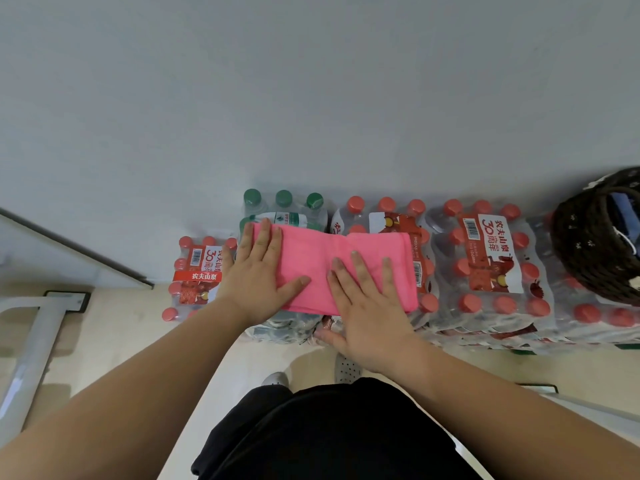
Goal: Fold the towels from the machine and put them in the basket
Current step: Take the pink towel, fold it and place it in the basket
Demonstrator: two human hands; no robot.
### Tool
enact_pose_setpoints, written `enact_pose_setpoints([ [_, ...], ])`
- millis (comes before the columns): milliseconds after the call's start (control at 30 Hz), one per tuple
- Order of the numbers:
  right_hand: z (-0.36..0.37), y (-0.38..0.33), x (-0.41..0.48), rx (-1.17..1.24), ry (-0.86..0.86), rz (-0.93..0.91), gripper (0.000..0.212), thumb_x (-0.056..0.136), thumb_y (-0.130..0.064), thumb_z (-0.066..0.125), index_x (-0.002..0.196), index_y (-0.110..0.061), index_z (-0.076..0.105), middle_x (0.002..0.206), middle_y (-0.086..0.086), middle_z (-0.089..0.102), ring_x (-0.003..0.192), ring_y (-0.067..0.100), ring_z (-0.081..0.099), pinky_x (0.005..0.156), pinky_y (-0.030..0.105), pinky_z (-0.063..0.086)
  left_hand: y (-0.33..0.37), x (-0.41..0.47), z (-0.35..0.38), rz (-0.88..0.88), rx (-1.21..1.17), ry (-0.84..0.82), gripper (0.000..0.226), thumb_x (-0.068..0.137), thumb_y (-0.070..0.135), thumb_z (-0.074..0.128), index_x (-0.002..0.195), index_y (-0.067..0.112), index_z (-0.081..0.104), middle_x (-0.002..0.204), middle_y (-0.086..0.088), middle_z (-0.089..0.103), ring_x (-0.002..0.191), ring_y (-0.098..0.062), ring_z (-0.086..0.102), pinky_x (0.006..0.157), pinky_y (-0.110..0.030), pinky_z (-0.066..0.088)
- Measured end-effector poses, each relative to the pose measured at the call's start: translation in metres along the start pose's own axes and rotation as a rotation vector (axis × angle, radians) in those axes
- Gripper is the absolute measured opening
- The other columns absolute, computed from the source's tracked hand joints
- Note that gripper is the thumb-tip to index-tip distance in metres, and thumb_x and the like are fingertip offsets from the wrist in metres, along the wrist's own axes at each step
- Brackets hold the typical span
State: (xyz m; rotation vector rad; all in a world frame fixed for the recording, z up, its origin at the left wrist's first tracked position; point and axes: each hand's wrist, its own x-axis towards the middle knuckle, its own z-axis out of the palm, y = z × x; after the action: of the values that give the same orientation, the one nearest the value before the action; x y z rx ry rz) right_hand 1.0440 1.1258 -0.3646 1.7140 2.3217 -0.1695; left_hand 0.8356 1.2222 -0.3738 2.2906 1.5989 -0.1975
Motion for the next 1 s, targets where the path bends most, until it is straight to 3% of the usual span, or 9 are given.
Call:
enact_pose_setpoints([
  [133,0.0,0.009,-0.009,0.065,0.037,0.057,0.089,0.091,-0.079,0.01,0.158,-0.02,0.02,0.166,0.005,0.009,0.153,0.035,-0.006,0.117,0.067,0.002,-0.005,-0.009,-0.003,-0.052,-0.306,0.271,0.087,0.09,0.071,0.033,0.157,0.017,0.024,0.167,-0.008,0.013,0.153,-0.028,0.012,0.121,-0.054,0.012],
  [267,-0.005,0.026,0.002,0.155,-0.062,0.287,0.093,0.085,-0.079,-0.01,0.156,-0.019,-0.016,0.162,0.006,-0.026,0.144,0.03,-0.034,0.117,0.064,-0.012,-0.012,-0.009,0.0,-0.369,-0.422,0.412,0.066,0.083,0.056,0.054,0.129,0.009,0.058,0.128,-0.018,0.056,0.12,-0.038,0.048,0.103,-0.047,0.039],
  [400,-0.003,0.031,0.016,0.208,-0.09,0.361,0.098,0.081,-0.081,-0.011,0.155,-0.017,-0.019,0.159,0.006,-0.034,0.144,0.03,-0.036,0.117,0.064,-0.011,-0.013,-0.005,-0.01,-0.45,-0.433,0.377,0.049,0.075,0.046,0.076,0.109,0.011,0.066,0.111,-0.012,0.058,0.107,-0.031,0.053,0.094,-0.042,0.044],
  [533,0.002,0.03,0.019,0.205,-0.088,0.363,0.102,0.078,-0.083,-0.011,0.154,-0.015,-0.022,0.158,0.009,-0.036,0.144,0.032,-0.035,0.117,0.065,-0.012,-0.014,0.003,-0.023,-0.42,-0.411,0.251,0.032,0.075,0.04,0.071,0.087,0.01,0.066,0.086,-0.007,0.064,0.086,-0.029,0.062,0.073,-0.038,0.052],
  [600,0.003,0.032,0.019,0.206,-0.086,0.36,0.102,0.079,-0.083,-0.008,0.154,-0.015,-0.023,0.158,0.009,-0.037,0.144,0.033,-0.036,0.116,0.064,-0.013,-0.013,0.008,-0.028,-0.435,-0.42,0.175,0.026,0.079,0.033,0.065,0.07,0.009,0.06,0.069,-0.007,0.061,0.071,-0.029,0.063,0.055,-0.031,0.043],
  [733,0.006,0.032,0.018,0.192,-0.075,0.35,0.1,0.082,-0.082,-0.004,0.153,-0.014,-0.024,0.158,0.011,-0.036,0.144,0.034,-0.036,0.116,0.066,-0.012,-0.004,0.008,-0.04,-0.489,-0.51,0.145,0.022,0.079,0.018,0.065,0.062,0.008,0.054,0.06,-0.007,0.056,0.059,-0.025,0.054,0.049,-0.027,0.033],
  [833,0.006,0.032,0.018,0.185,-0.073,0.348,0.1,0.083,-0.082,-0.003,0.153,-0.013,-0.022,0.159,0.013,-0.034,0.144,0.035,-0.035,0.115,0.067,-0.012,0.005,0.001,-0.048,-0.583,-0.724,0.214,0.006,0.077,0.007,0.064,0.079,0.011,0.06,0.071,-0.001,0.056,0.067,-0.022,0.053,0.053,-0.029,0.037],
  [933,0.006,0.032,0.019,0.188,-0.07,0.344,0.101,0.082,-0.082,-0.005,0.153,-0.012,-0.021,0.159,0.013,-0.034,0.144,0.035,-0.036,0.115,0.067,-0.012,0.006,-0.003,-0.053,-0.699,-1.151,0.22,0.051,0.078,-0.001,0.072,0.125,0.013,0.057,0.093,0.005,0.053,0.08,-0.016,0.058,0.066,-0.03,0.048],
  [1000,0.007,0.034,0.018,0.199,-0.07,0.333,0.101,0.081,-0.082,-0.007,0.153,-0.012,-0.022,0.158,0.013,-0.035,0.143,0.035,-0.036,0.115,0.067,-0.011,0.002,-0.005,-0.058,-0.697,-1.389,0.208,0.064,0.078,-0.006,0.074,0.136,0.012,0.053,0.106,-0.004,0.061,0.083,-0.02,0.064,0.061,-0.03,0.05],
])
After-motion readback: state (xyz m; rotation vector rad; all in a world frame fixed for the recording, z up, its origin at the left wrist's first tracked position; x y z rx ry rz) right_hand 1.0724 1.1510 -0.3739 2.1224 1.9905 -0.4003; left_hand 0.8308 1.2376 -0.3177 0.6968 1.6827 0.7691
